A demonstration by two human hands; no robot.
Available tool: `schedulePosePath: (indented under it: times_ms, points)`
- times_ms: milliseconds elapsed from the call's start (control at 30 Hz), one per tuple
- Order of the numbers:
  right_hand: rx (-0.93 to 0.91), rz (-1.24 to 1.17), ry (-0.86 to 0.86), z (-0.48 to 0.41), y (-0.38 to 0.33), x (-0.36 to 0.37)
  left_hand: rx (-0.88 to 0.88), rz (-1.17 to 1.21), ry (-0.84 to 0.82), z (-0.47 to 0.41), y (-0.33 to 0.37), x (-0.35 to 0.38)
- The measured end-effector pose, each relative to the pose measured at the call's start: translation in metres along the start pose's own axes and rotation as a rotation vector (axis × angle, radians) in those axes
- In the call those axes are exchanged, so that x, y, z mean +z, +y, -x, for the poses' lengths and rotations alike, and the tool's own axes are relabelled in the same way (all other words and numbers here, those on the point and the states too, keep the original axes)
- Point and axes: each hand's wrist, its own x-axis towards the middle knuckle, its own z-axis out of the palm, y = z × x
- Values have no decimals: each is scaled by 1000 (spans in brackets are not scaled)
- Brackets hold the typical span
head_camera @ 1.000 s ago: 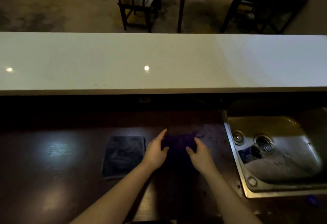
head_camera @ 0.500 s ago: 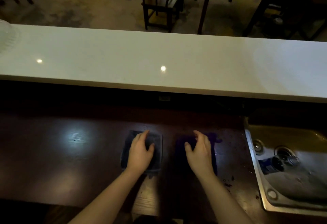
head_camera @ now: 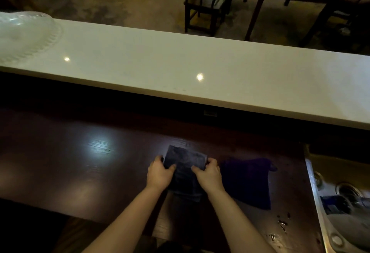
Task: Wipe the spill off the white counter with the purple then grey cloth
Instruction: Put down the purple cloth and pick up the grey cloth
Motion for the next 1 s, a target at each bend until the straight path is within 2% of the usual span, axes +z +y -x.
schedulePosePath:
  times_ms: [100,233,433,600,833,1000]
  points:
    - [90,-175,-17,-4,-3,2,-76,75,-47,-6,1,1]
    - [149,-274,-58,-12,2,5,-122,194,-108,-13,-4,2]
    - [135,-498,-148,-2,-5,0,-74,365,-159,-13,-11,-10]
    - [55,-671,-283,11,-25,-19,110,483,-138,-2,7,-32]
    - [-60,-788,-422,29,-71,-53,393,586,-43,22,63,-62]
    - [-245,-902,-488,51,-109,-82,595,568,1,36,105,-89]
